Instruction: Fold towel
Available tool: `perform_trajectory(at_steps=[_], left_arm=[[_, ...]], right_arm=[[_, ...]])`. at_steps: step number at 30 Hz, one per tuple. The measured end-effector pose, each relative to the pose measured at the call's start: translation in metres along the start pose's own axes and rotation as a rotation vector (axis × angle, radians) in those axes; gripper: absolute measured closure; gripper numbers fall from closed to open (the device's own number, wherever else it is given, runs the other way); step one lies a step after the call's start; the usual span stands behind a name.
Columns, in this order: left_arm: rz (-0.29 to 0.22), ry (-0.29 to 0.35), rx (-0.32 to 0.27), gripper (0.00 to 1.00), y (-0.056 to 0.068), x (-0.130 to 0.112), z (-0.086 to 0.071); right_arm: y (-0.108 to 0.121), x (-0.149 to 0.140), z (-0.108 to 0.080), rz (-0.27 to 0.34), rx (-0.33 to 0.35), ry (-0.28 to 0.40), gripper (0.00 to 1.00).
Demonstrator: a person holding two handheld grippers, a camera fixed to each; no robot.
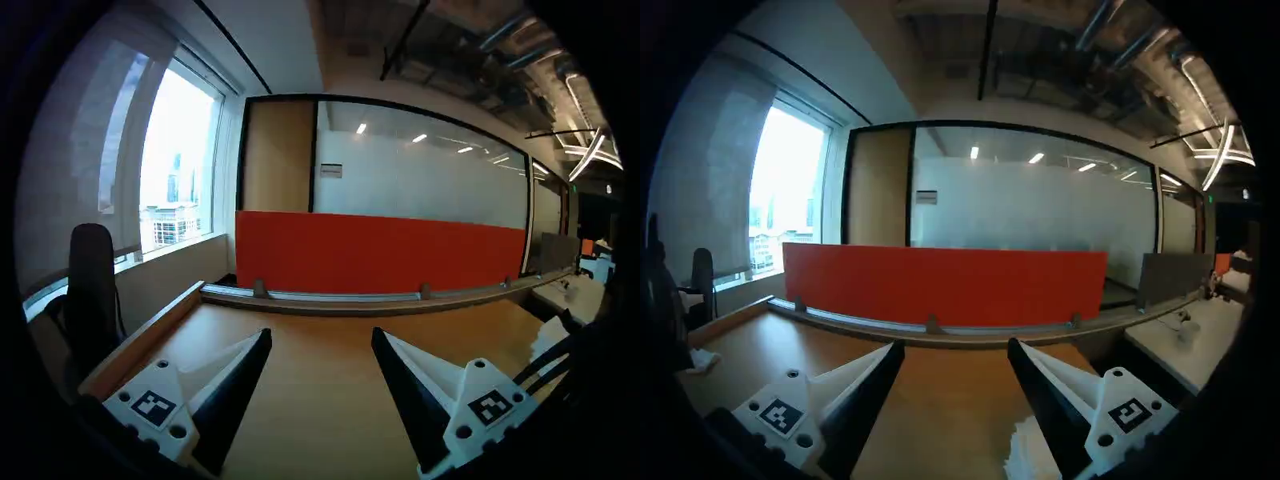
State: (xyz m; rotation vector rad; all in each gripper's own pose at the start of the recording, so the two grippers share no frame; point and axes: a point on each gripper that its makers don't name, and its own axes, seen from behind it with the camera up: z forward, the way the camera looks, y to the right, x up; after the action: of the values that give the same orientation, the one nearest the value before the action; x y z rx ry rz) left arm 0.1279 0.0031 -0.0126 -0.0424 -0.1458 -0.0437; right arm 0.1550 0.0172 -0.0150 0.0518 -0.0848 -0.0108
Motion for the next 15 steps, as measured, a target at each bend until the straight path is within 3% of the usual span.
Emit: perform_trajectory(at_steps=[15], left_arm=[[-0.042,0.045,-0.024,0.08,0.002,-0.004,0.002]], right_arm=[[-0.034,0.01,0.006,0.0,0.024,0.0,0.0]])
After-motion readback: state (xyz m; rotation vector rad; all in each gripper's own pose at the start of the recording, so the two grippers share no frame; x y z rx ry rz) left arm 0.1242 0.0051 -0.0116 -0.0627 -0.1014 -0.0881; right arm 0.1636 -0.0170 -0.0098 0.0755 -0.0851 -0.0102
